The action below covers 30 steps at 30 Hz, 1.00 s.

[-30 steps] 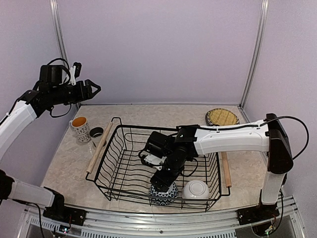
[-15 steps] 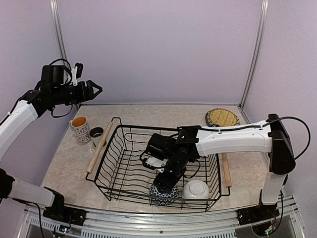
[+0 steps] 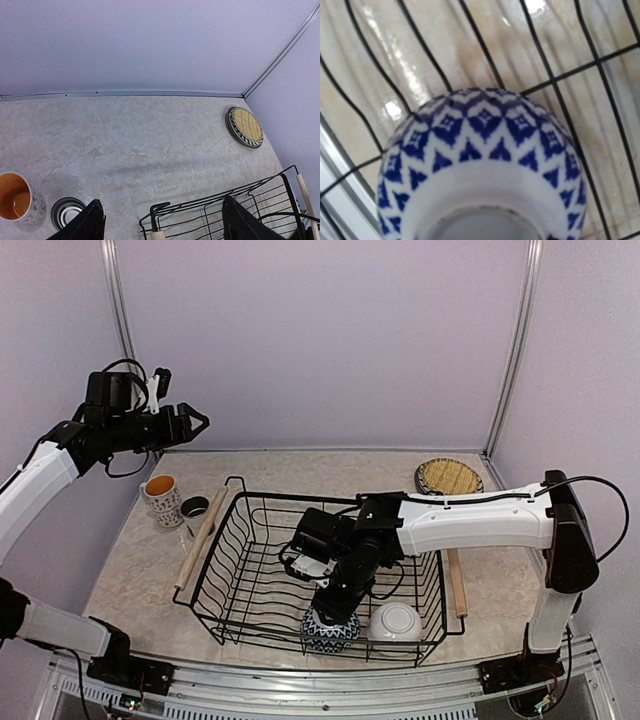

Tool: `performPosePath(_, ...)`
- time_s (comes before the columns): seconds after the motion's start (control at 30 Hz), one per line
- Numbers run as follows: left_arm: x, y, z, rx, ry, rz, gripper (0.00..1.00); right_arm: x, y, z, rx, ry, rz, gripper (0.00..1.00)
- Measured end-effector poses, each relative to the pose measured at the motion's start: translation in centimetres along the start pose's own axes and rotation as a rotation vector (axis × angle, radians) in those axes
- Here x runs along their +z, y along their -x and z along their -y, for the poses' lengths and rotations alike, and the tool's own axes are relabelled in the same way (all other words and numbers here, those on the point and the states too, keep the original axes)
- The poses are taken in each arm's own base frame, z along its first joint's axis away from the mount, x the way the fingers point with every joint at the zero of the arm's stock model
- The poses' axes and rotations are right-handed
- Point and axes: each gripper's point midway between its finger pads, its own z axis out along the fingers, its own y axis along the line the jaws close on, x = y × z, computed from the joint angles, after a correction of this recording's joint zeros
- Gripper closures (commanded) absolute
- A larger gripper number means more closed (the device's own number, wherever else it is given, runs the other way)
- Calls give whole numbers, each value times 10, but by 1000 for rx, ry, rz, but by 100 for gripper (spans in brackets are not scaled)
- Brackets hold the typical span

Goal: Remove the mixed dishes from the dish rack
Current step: Grab the bowl from the dish rack.

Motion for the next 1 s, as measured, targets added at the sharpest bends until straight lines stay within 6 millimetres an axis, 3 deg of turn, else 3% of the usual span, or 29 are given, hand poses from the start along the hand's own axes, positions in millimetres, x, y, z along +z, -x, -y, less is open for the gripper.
performPosePath(0.53,1,-1,1,2,-1,-2,23,-4,1,5,13,-49,18,72)
performPosePath(0.87,1,-1,2,5,-2,-2,23,-33,26,20,96,-109,191,76)
performPosePath(1.0,0,-1,3,8,-4,-1,23,-35,35,27,143,-127,252,77)
